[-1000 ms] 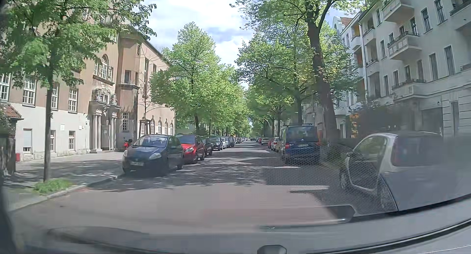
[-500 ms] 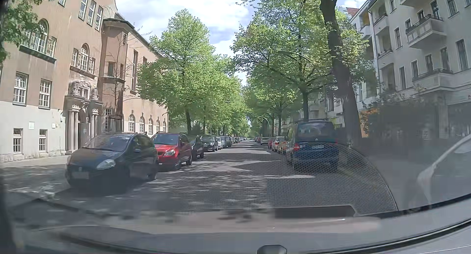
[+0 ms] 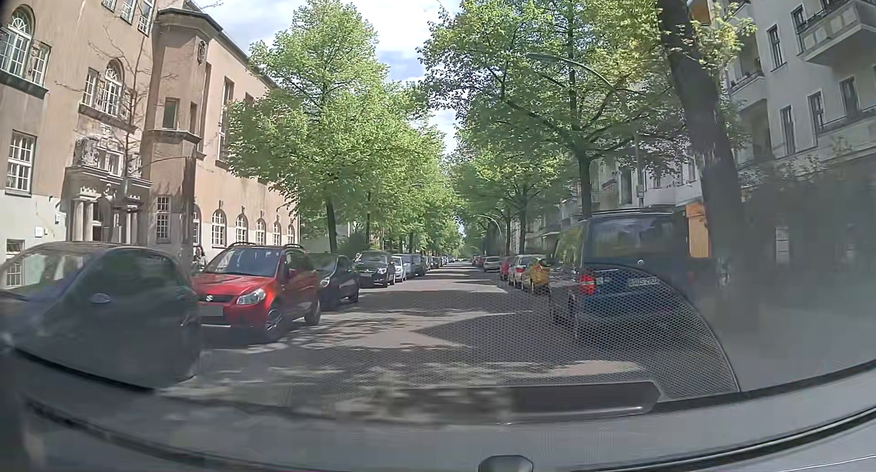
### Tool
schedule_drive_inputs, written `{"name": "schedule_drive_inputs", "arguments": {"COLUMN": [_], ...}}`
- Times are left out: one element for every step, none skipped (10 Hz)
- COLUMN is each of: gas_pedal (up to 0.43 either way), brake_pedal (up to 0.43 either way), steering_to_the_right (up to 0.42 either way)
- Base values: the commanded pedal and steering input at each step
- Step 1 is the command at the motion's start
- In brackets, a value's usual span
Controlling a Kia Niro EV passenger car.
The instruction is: Follow the waypoints while adhering to traffic rules and regulations
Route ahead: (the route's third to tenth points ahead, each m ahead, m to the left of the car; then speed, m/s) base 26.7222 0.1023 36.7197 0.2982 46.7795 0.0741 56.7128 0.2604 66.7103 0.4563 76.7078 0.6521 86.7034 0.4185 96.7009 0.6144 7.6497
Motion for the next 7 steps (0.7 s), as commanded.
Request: {"name": "schedule_drive_inputs", "arguments": {"gas_pedal": [0.531, 0.531, 0.531, 0.531, 0.531, 0.531, 0.539], "brake_pedal": [0.018, 0.018, 0.018, 0.018, 0.018, 0.018, 0.018], "steering_to_the_right": [0.001, 0.002, 0.002, 0.001, 0.001, 0.002, 0.002]}}
